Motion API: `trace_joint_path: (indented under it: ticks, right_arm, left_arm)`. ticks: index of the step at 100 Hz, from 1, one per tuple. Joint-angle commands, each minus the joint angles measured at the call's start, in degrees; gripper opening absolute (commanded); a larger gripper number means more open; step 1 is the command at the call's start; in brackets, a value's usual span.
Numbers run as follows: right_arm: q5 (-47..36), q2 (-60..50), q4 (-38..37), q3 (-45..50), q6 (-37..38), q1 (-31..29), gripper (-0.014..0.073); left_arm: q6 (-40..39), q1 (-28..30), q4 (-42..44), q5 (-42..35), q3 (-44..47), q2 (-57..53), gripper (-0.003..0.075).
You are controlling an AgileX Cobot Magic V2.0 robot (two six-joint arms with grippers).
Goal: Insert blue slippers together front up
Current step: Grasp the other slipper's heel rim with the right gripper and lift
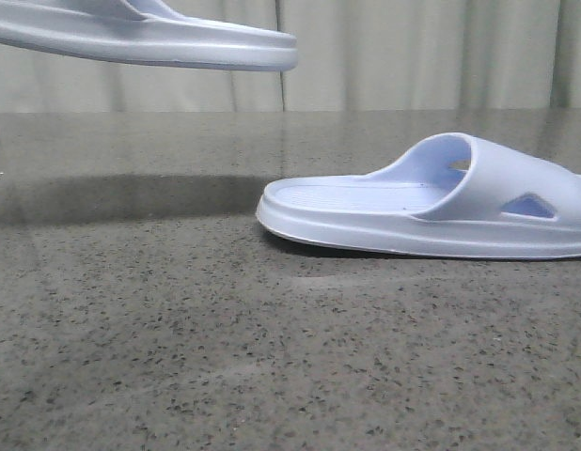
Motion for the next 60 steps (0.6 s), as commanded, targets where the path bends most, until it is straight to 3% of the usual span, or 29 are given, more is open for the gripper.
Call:
trace_joint_path:
  ticks: [1, 47, 60]
  right_arm:
    - [-1.91, 1.39, 0.55, -1.88, -0.35, 0.12, 0.0433]
    - [-5.15, 8.26, 1.09, -3.67, -0.35, 8.46, 0.043]
    - [-5.35, 9.65, 1.26, -3.67, -0.35, 8.74, 0.032]
  left_arm:
    - [-0.02, 0.09, -3.12, 0.02, -1.45, -0.99, 0.0029]
    - [-0.02, 0.09, -3.12, 0.32, -1.45, -0.99, 0.0029]
    - [-0.02, 0.09, -3.12, 0.32, -1.45, -0.99, 0.0029]
